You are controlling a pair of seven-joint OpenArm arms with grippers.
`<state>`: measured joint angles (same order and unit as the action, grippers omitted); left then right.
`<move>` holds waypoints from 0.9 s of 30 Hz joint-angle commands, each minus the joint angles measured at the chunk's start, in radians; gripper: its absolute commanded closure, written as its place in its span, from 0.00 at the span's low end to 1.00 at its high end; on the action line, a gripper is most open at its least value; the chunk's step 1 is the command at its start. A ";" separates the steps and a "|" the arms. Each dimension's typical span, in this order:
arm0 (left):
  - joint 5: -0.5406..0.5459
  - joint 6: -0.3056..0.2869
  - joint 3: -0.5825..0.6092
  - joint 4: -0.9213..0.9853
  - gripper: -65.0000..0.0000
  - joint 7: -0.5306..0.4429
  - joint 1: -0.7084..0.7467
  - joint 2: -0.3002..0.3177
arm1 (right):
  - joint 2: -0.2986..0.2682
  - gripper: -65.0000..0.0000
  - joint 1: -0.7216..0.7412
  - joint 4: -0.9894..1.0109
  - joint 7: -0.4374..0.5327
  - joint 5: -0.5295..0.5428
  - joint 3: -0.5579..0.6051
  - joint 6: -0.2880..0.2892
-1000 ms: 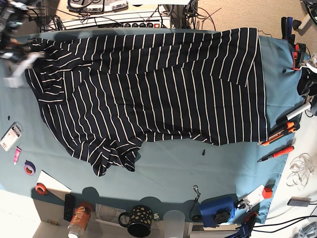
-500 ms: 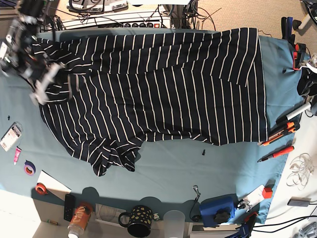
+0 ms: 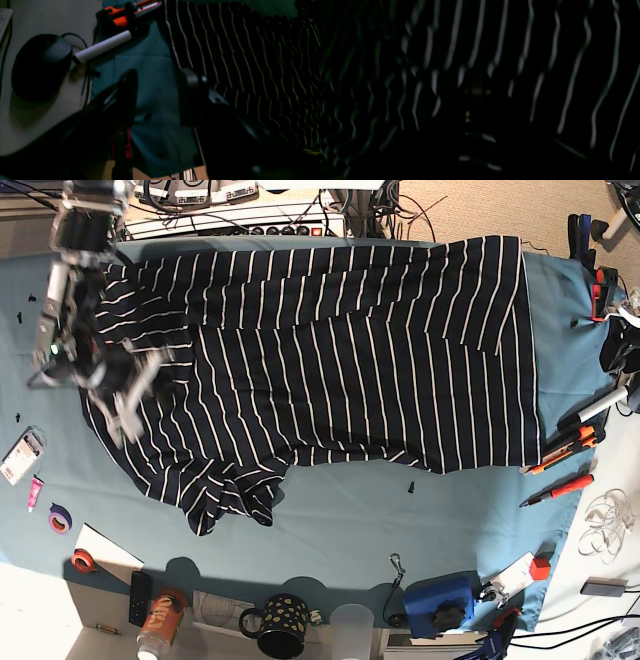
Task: Layout the t-shirt on the table in an organized manner, then fold the t-shirt properly
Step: 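Reach the right gripper along the shirt side to the hem and grasp it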
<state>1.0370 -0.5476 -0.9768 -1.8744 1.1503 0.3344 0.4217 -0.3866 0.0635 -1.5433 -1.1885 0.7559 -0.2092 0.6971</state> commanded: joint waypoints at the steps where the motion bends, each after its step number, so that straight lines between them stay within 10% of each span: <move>1: 0.019 -0.003 -0.008 -0.014 0.58 -0.022 -0.002 0.021 | -0.014 1.00 0.029 -0.014 0.023 0.010 -0.008 0.001; 11: 0.017 -0.005 0.000 -0.014 0.58 -0.026 -0.002 0.022 | -0.010 1.00 0.151 -0.014 0.059 -0.103 -0.008 0.001; 16: 0.011 -0.041 0.071 -0.014 0.58 -0.026 -0.002 0.021 | -0.008 0.70 0.178 -0.014 0.098 -0.103 -0.007 -0.003; 27: -0.114 -0.010 0.253 -0.014 0.58 -0.088 -0.002 0.021 | 0.119 0.70 0.277 0.003 0.260 -0.431 0.109 -0.240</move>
<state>0.9134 -0.5579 -0.7151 -1.8736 1.0863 0.3344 0.4236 -0.2565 0.3138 -1.5295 -0.9546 0.3153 -0.0925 0.4572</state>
